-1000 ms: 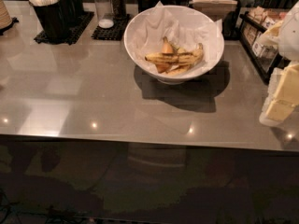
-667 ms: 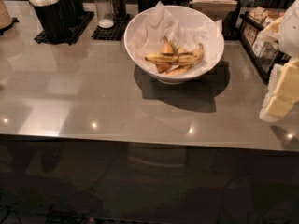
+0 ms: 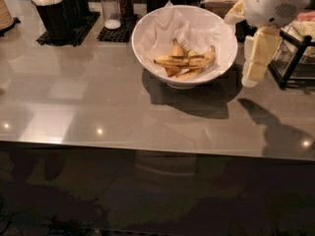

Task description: Pick banana from white bowl

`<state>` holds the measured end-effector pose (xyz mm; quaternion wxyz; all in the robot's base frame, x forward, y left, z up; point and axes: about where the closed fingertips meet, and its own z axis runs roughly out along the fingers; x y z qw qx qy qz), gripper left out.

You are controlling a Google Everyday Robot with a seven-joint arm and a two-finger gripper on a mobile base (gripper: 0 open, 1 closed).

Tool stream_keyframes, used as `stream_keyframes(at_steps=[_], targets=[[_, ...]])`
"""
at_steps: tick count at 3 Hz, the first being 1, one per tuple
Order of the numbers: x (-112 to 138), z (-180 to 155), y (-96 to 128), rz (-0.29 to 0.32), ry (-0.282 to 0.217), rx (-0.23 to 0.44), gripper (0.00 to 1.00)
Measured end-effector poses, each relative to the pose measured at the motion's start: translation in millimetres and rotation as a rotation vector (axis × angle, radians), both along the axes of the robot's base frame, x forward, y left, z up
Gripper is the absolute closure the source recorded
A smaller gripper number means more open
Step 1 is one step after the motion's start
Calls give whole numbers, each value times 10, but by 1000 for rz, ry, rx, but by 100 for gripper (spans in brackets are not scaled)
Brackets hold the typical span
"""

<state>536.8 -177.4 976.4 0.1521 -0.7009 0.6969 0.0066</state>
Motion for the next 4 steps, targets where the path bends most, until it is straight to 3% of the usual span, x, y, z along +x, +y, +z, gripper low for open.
stream_keyframes(at_steps=[1, 2, 3, 4], targets=[[578, -24, 420, 120, -12, 58, 0], [796, 215, 480, 112, -103, 93, 0], [889, 149, 489, 123, -120, 129, 0], [1110, -43, 591, 173, -87, 158, 0]])
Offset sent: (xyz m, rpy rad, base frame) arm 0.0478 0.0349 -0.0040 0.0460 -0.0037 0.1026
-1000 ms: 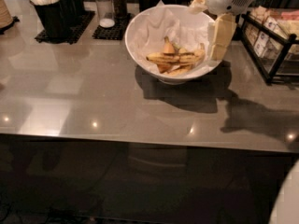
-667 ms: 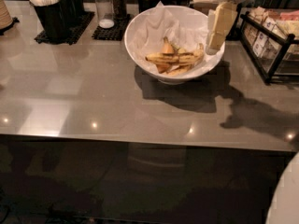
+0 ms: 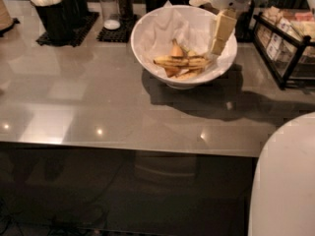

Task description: Pick banana from white bowl

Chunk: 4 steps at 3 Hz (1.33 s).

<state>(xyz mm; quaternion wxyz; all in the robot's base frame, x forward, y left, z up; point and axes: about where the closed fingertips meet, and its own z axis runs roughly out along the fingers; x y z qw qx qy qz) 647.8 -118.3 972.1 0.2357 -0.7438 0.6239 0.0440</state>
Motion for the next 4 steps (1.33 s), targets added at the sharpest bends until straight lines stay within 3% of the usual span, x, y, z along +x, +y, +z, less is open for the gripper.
stream_keyframes(at_steps=[1, 3, 4], targets=[[129, 69, 13, -13, -38, 20, 0], [210, 30, 38, -18, -49, 38, 41], [336, -193, 70, -4, -9, 74, 42]])
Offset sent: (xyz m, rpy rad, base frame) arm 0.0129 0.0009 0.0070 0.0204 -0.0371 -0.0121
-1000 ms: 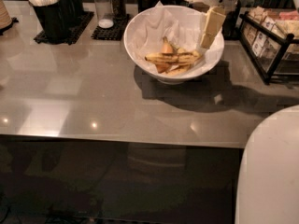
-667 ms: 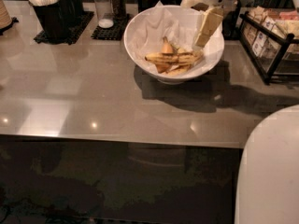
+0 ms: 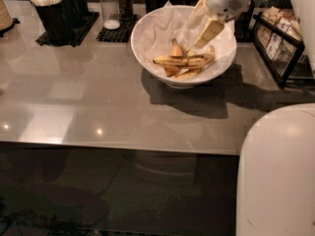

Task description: Pick banana from white bowl

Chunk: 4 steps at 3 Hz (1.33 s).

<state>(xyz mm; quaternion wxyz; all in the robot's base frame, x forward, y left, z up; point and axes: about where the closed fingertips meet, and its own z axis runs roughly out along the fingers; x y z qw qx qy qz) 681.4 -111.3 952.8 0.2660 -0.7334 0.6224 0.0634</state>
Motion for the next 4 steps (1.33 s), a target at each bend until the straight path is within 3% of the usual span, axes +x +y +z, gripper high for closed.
stream_keyframes(at_steps=[2, 4], targets=[[185, -521, -22, -2, 106, 68, 46], [241, -801, -32, -7, 173, 106, 45]])
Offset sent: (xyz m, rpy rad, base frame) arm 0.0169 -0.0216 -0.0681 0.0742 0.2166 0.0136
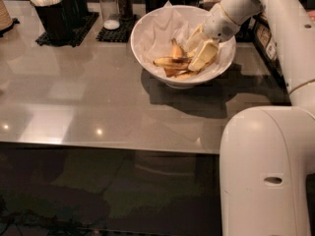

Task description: Pick banana from white bowl

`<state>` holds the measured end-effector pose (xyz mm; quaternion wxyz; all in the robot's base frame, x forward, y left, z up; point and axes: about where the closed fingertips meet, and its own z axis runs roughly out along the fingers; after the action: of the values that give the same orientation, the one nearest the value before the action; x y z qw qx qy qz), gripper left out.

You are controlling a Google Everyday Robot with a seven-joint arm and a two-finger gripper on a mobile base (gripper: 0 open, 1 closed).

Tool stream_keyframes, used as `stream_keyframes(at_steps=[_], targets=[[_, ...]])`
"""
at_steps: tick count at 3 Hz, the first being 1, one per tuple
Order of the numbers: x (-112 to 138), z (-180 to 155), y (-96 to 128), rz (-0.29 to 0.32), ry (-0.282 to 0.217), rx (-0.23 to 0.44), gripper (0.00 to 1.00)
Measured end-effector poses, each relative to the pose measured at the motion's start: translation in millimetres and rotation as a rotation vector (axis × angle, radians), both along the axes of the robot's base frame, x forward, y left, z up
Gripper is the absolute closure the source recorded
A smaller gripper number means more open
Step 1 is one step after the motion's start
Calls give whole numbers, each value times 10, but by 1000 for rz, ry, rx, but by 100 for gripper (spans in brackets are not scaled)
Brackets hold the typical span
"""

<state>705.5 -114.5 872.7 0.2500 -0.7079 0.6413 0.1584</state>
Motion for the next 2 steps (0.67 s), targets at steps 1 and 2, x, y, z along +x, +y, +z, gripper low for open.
stream_keyframes(at_steps=[1, 2], targets=[[15, -103, 22, 1, 26, 13, 47], [34, -174, 53, 5, 42, 18, 65]])
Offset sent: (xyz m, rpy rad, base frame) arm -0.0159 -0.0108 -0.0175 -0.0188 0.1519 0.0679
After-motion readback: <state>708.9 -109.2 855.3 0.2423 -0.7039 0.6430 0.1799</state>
